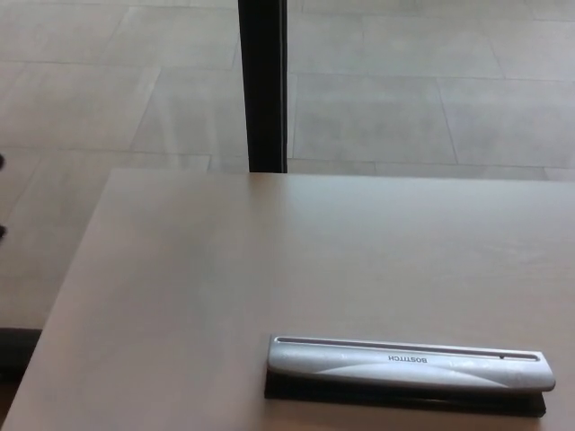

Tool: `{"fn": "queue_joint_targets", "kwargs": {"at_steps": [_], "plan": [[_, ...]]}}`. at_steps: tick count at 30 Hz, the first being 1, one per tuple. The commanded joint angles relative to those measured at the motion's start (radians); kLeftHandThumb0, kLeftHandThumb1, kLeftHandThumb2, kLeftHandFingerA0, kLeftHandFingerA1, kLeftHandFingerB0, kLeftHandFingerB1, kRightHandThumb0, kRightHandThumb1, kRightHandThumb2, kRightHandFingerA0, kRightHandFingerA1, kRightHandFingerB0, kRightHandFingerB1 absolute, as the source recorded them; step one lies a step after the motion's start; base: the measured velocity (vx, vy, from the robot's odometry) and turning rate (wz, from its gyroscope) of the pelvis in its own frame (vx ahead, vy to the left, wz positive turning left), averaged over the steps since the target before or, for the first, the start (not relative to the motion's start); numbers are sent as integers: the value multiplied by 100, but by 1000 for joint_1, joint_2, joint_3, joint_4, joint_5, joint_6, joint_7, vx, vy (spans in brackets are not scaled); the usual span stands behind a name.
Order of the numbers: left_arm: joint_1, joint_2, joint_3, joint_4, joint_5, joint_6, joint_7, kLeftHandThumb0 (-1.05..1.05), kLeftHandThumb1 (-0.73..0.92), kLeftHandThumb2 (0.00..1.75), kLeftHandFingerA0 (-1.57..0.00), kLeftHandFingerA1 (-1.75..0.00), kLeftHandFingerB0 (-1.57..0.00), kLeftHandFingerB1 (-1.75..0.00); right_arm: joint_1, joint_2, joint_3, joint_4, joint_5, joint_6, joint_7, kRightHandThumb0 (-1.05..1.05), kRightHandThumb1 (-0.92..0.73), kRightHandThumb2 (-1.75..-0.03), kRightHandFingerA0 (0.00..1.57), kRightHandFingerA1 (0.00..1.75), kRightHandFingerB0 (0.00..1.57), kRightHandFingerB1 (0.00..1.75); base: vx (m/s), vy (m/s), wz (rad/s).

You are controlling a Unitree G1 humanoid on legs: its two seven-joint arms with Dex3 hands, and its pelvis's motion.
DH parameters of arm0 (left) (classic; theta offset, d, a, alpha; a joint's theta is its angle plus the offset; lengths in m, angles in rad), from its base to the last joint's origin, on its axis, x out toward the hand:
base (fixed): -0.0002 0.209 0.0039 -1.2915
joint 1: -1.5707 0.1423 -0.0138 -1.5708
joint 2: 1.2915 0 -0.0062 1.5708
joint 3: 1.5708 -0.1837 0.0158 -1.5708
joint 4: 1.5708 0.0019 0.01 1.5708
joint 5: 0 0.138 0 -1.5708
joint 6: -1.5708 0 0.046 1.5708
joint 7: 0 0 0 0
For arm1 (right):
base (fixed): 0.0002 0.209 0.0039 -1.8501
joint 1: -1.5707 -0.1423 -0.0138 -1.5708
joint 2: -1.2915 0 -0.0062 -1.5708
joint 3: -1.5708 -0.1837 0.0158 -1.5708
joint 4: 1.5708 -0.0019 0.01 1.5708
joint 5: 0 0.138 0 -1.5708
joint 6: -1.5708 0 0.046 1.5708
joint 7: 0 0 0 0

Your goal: A hole pucnch is kept on the middle on the desk infront of the robot and the robot uses both its hands as fists to press on it and use it

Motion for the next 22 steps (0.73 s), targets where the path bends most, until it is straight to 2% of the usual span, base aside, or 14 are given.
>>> {"fn": "queue_joint_targets", "kwargs": {"at_steps": [1,3,6,7,8,9,10,11,12,15,17,18,19,22], "plan": [[265,146,419,168,-315,276,-261,-31,53,90,-103,-171,-85,-128,67,-18,-386,536,292,41,-39,-49,-70,-75,85,132,75,67,0,0,0],[277,121,441,204,-335,258,-263,-28,45,97,-105,-172,-87,-133,64,4,-382,540,279,59,-74,-50,-76,-70,80,130,70,68,0,0,0],[329,42,465,242,-361,289,-249,-36,57,74,-107,-172,-83,-139,30,70,-400,604,292,53,-129,-52,-77,-62,87,119,61,63,0,0,0],[335,24,465,275,-355,269,-250,-33,56,72,-106,-174,-79,-126,22,79,-406,619,297,79,-148,-55,-76,-62,82,111,59,60,0,0,0],[342,-31,487,275,-370,305,-183,-37,41,91,-131,-138,-83,-87,5,104,-439,646,343,93,-128,-51,-80,-63,66,93,54,62,0,0,0],[345,-48,486,280,-365,293,-177,-32,61,71,-106,-163,-84,-77,-8,107,-460,652,365,103,-132,-50,-78,-62,64,90,56,91,0,0,0],[350,-81,483,309,-354,246,-171,-33,46,93,-126,-135,-76,-77,-32,113,-491,660,395,122,-147,-49,-80,-63,65,100,55,102,0,0,0],[348,-89,490,318,-352,238,-171,-33,46,93,-126,-135,-76,-77,-41,114,-497,669,392,122,-145,-49,-80,-63,65,100,55,102,0,0,0],[342,-137,513,348,-355,135,-146,-29,62,71,-98,-164,-83,-75,-51,121,-495,669,377,131,-189,-50,-78,-64,69,114,57,104,0,0,0],[370,-224,481,343,-225,-2,10,-36,65,78,-95,-159,-89,-85,-71,144,-511,697,375,118,-176,-51,-80,-64,69,87,60,87,0,0,0],[394,-276,462,353,-185,-38,28,-34,64,89,-83,-150,-85,-89,-72,164,-535,711,389,128,-155,-53,-81,-64,69,90,63,84,0,0,0],[402,-259,432,419,-151,-11,8,-37,68,75,-82,-137,-82,-85,-73,173,-540,733,395,145,-130,-51,-79,-62,65,95,54,78,0,0,0],[415,-250,418,448,-131,-22,-10,-36,67,76,-87,-141,-85,-83,-71,189,-521,731,372,154,-139,-52,-77,-62,64,98,56,89,0,0,0],[447,-247,403,491,-115,-70,-54,-36,75,66,-81,-114,-83,-69,-64,213,-474,755,310,149,-153,-49,-77,-62,73,96,64,83,0,0,0]]}}
